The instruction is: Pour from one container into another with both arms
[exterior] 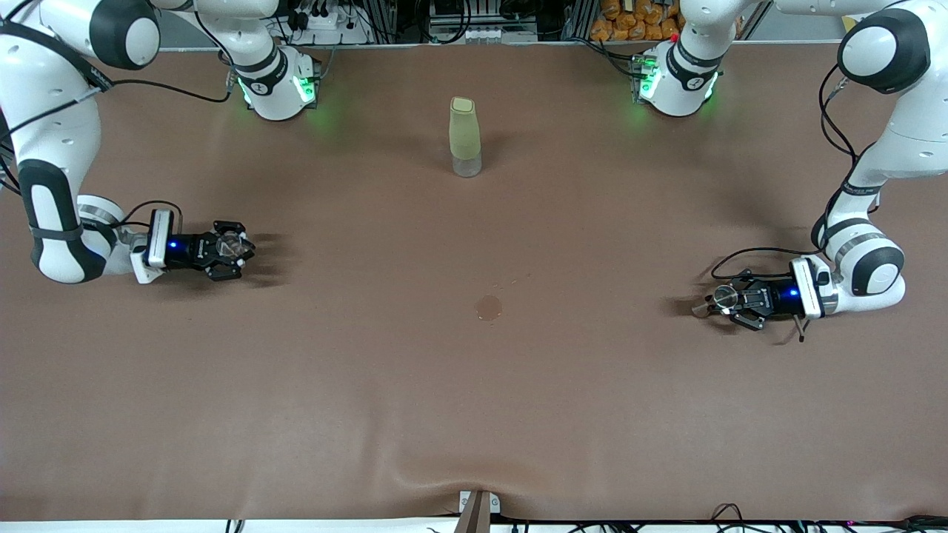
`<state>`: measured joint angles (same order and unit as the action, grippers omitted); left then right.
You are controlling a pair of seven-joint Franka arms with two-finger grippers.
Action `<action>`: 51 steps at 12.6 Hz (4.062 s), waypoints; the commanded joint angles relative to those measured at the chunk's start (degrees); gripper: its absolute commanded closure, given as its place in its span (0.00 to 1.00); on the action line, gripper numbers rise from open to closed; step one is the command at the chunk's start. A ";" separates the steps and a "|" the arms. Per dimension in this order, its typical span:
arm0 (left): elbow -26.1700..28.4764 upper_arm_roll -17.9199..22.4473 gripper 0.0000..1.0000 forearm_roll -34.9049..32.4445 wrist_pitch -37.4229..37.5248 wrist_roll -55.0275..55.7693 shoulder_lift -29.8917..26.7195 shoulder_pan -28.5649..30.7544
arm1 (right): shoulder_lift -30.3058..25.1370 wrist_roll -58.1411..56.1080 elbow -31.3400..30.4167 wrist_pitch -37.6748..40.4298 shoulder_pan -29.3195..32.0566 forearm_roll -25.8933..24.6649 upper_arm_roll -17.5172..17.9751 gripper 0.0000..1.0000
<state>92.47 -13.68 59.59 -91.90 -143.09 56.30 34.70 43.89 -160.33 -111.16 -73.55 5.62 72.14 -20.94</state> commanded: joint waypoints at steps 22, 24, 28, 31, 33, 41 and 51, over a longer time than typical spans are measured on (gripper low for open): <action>-8.44 0.76 0.00 -14.84 6.47 26.07 -0.31 7.83 | 8.15 -0.02 7.97 -6.60 -2.81 4.51 -3.13 0.00; -12.56 0.84 0.00 -16.25 6.38 33.18 -2.33 7.57 | 5.70 8.93 7.89 -6.78 -4.47 0.56 -6.46 0.00; -14.33 0.84 0.00 -18.98 5.16 55.58 -9.70 5.04 | -2.20 33.88 7.89 -6.60 -7.64 -9.97 -11.75 0.00; -16.79 0.85 0.00 -23.37 3.23 75.34 -17.69 0.38 | -13.61 59.52 7.89 -6.78 -7.99 -21.57 -11.76 0.00; -16.88 0.85 0.00 -26.61 2.00 88.62 -23.84 -4.01 | -20.92 75.79 8.23 -6.69 -9.22 -27.38 -11.75 0.00; -16.62 -0.21 0.00 -64.28 2.95 137.02 -42.32 -29.40 | -41.67 123.46 14.55 -5.99 -10.72 -48.38 -1.94 0.00; 3.49 8.23 0.00 -63.98 -3.46 145.10 -62.00 -32.68 | -47.05 155.84 21.24 -4.23 -10.37 -65.81 12.85 0.00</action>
<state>86.30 -6.02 -5.11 -91.28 -0.69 1.37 2.46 -2.75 -7.12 -91.01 -78.37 -5.21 8.84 -8.86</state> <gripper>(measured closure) 0.000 0.000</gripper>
